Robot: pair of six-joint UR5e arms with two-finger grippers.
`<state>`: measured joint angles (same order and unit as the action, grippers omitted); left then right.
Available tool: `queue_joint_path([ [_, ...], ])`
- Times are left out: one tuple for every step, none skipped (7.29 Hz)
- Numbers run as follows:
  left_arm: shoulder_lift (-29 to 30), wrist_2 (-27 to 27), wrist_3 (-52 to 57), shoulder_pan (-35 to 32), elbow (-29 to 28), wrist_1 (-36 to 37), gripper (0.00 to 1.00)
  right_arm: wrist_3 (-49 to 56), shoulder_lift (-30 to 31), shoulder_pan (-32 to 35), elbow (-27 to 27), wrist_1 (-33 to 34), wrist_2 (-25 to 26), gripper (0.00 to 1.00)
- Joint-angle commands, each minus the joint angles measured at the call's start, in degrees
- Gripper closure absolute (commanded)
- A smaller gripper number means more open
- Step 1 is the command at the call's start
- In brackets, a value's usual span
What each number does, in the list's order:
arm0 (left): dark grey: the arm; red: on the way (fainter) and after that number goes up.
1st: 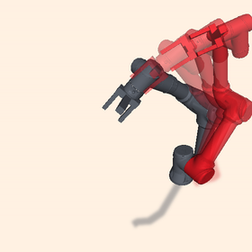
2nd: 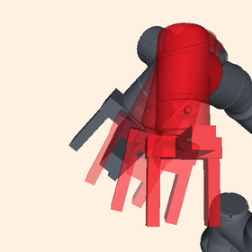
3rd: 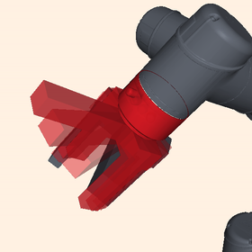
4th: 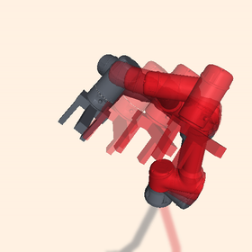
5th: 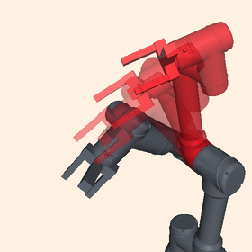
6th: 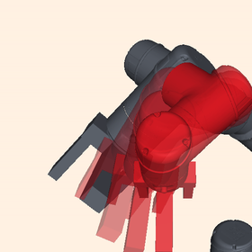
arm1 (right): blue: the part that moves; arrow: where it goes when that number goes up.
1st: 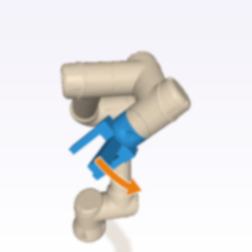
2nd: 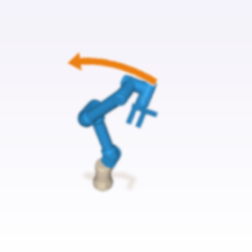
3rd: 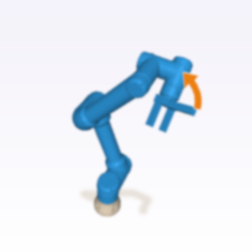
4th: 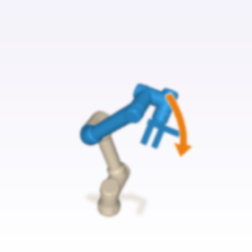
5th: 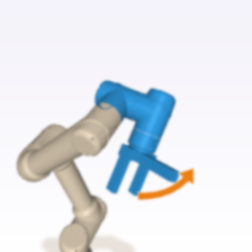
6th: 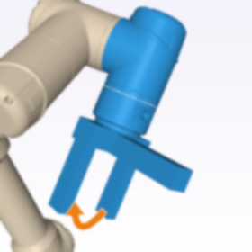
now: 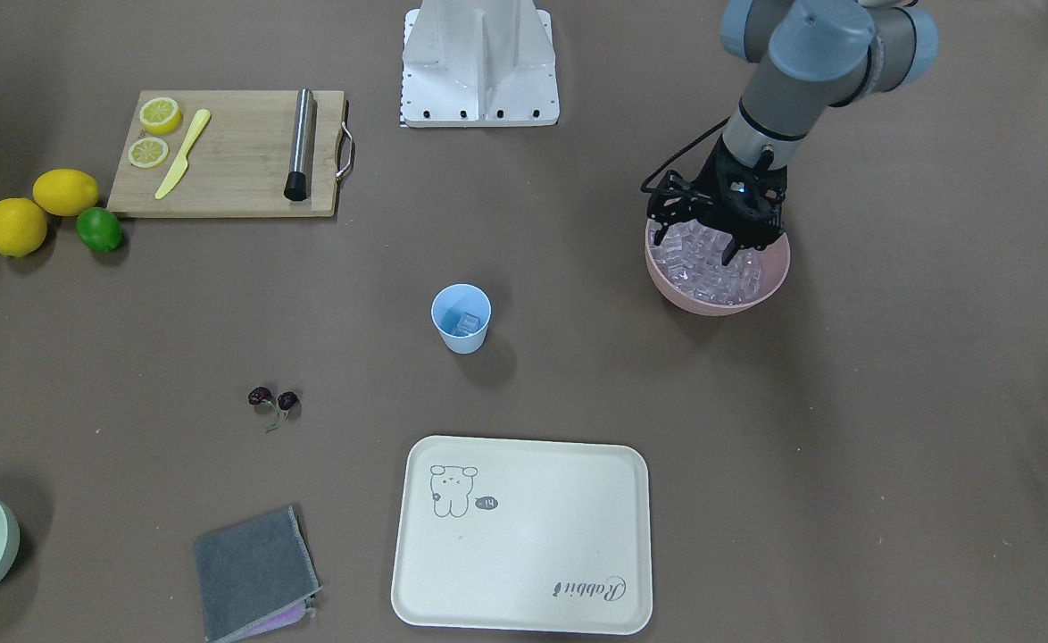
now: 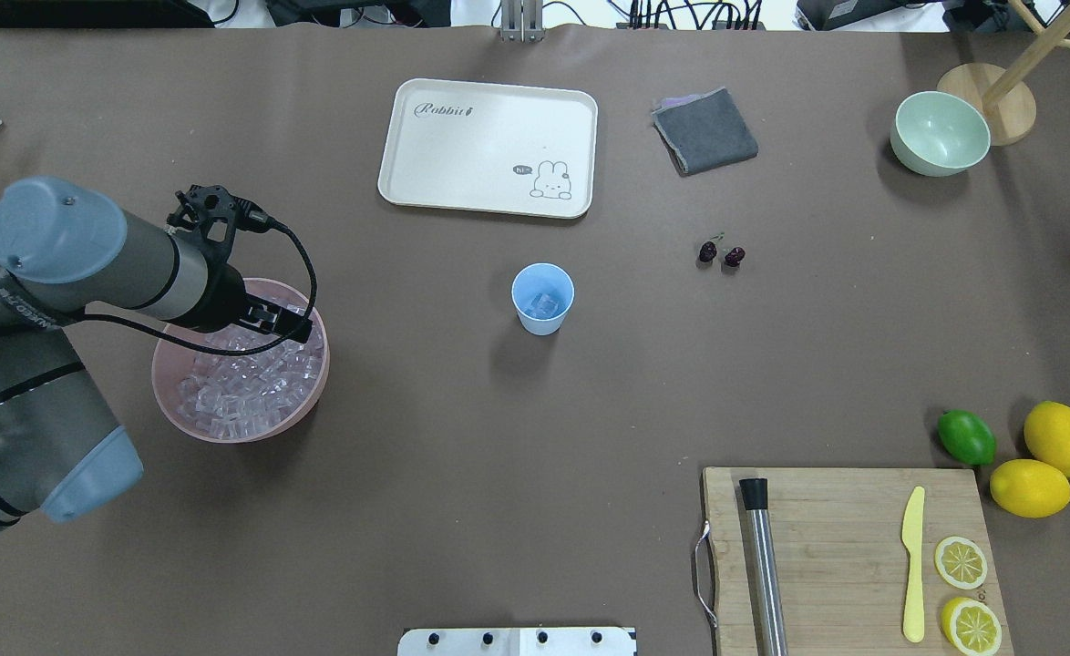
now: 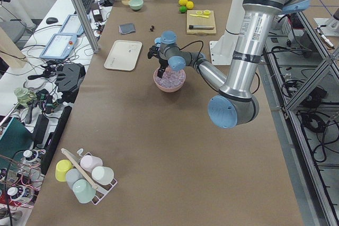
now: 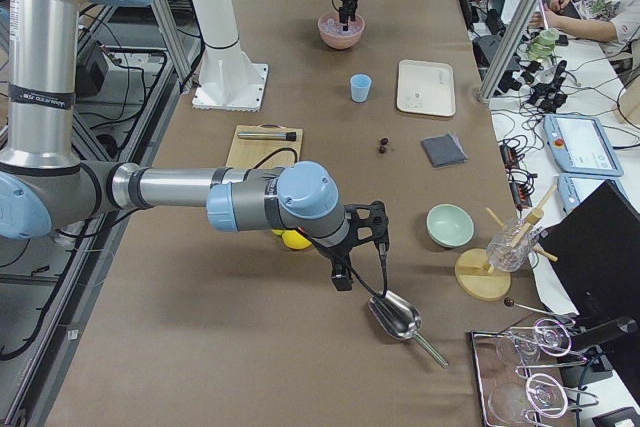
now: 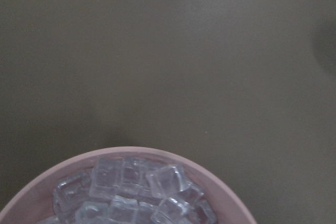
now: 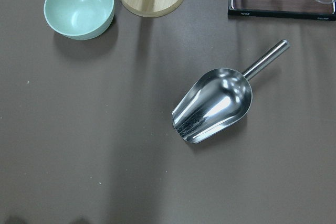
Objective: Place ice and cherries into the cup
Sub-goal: 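Return the left gripper to the ice bowl and grasp a cube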
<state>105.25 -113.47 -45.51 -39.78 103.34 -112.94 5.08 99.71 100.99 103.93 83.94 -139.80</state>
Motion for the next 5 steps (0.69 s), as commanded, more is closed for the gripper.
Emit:
queue_joint_path([
  [0.57,0.01,0.33,-0.03,-2.18,-1.67,0.03,0.1,0.05,0.0,0.13,0.0,0.23,0.01],
  [0.66,0.01,0.16,-0.03,-2.26,-1.67,0.1,0.19,0.31,0.0,0.22,0.0,0.06,0.01],
  [0.57,0.01,0.24,-0.03,-2.26,-1.67,0.32,0.19,0.83,0.0,0.65,0.0,0.05,0.01],
  [0.57,0.01,0.33,-0.03,-2.09,-1.67,0.56,0.28,1.27,0.0,1.09,0.0,0.05,0.01],
  [0.57,-0.08,0.5,0.05,-2.0,-1.67,0.74,0.28,1.54,0.0,1.36,0.0,0.05,0.01],
])
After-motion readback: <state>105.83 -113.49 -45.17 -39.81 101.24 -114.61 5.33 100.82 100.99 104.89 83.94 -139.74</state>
